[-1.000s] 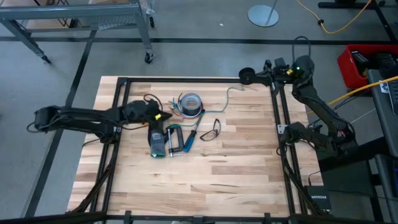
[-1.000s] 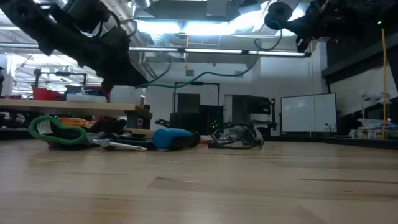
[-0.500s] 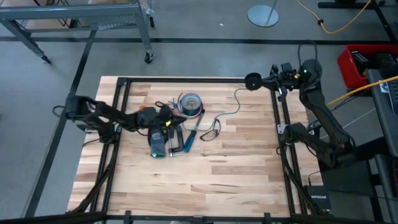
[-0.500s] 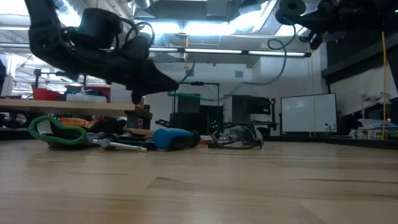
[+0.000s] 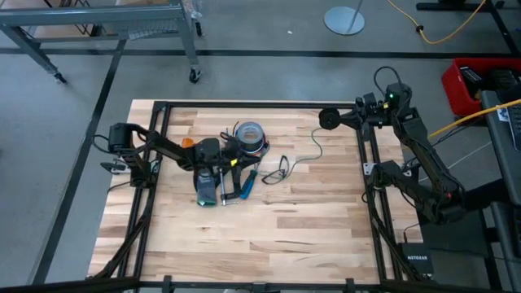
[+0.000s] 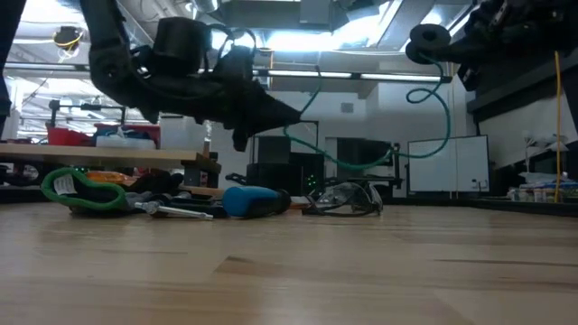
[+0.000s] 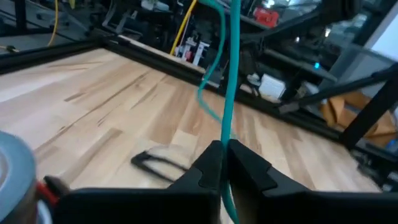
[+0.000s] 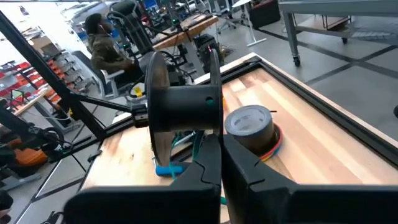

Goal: Coil cords
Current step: Uncoil the wire from the cable spool, then coil the wire in the cable spool

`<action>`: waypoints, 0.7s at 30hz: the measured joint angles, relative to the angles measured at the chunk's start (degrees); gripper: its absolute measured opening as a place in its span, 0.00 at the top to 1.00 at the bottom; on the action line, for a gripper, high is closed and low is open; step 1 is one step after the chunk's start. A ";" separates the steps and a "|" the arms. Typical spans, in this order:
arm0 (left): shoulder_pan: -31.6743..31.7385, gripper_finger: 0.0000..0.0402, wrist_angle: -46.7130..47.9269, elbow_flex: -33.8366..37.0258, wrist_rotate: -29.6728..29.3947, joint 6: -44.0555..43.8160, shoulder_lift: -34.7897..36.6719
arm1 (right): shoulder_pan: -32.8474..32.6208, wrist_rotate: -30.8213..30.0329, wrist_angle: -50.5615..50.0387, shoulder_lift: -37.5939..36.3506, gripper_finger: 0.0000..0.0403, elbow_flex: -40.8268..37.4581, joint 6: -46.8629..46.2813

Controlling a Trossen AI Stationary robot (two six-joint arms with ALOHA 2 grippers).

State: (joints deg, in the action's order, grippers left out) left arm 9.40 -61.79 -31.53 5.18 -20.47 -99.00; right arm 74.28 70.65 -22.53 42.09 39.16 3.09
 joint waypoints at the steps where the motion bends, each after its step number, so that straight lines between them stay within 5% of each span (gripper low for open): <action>1: 0.13 0.94 0.01 -0.37 0.04 -0.92 0.00 | -0.02 0.09 0.05 -0.01 1.00 0.00 0.03; 12: -1.27 0.66 -0.55 -2.05 1.20 -10.34 0.15 | 0.00 0.93 5.95 -0.02 1.00 0.00 0.25; 21: -3.29 0.66 -13.36 -2.48 2.59 1.08 0.15 | -0.02 1.44 16.23 -0.01 1.00 0.00 -2.43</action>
State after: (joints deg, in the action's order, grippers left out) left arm 6.11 -75.15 -34.02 7.77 -19.39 -98.85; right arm 74.26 72.08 -6.30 42.07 39.16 0.66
